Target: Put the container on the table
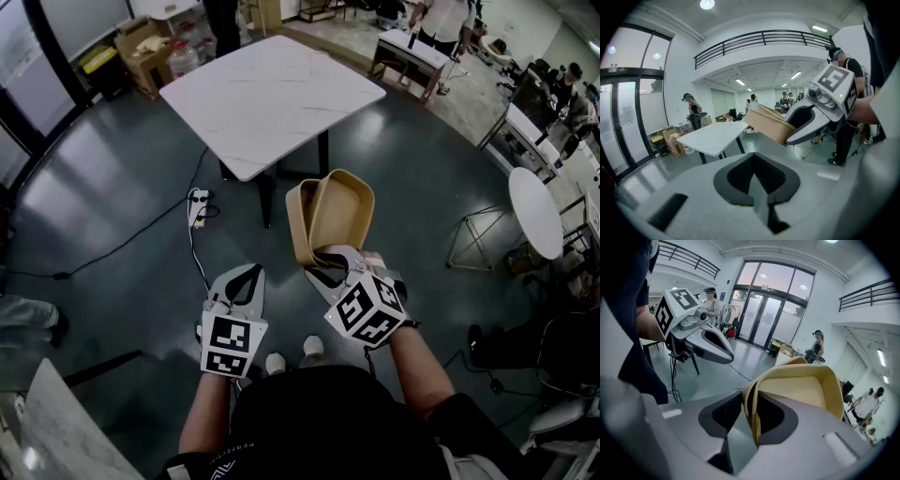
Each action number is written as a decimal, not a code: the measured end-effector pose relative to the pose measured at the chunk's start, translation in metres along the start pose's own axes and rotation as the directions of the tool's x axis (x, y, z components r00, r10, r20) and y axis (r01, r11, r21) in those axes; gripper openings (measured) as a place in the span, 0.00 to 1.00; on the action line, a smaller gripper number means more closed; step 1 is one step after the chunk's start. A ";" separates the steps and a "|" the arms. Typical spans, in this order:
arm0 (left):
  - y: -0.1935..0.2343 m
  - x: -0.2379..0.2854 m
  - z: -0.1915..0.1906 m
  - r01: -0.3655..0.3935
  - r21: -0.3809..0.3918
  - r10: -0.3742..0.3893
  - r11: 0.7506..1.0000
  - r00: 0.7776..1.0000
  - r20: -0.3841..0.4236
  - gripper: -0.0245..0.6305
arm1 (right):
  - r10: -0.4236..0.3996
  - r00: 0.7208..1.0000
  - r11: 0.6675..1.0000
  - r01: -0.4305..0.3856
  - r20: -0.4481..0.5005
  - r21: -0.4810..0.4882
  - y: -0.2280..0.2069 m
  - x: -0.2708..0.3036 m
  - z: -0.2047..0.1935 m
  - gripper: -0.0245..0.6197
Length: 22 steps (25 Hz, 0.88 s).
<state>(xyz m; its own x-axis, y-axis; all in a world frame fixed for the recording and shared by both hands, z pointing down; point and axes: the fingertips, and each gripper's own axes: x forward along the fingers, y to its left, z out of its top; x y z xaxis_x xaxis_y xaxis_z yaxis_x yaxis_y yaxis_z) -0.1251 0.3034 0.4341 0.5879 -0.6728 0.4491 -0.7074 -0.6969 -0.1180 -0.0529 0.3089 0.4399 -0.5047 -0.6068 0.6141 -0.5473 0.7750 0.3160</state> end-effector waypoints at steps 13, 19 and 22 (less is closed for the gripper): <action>-0.013 0.012 0.004 0.007 -0.010 -0.008 1.000 1.000 -0.011 0.03 | 0.007 1.000 1.000 -0.007 0.004 0.019 -0.007 -0.008 -0.015 0.20; -0.014 0.023 0.012 -0.017 -0.010 0.016 1.000 1.000 -0.006 0.03 | 0.013 1.000 1.000 -0.013 0.013 0.005 -0.021 -0.009 -0.022 0.20; -0.017 0.029 0.016 -0.033 -0.009 0.033 0.999 0.999 0.000 0.03 | 0.014 1.000 1.000 -0.014 0.017 -0.009 -0.029 -0.012 -0.027 0.20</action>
<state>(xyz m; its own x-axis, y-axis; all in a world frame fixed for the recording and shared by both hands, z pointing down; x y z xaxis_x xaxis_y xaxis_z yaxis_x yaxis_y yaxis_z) -0.0897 0.2913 0.4353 0.5645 -0.6952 0.4450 -0.7297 -0.6723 -0.1247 -0.0132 0.2986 0.4436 -0.5234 -0.5986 0.6064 -0.5341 0.7850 0.3139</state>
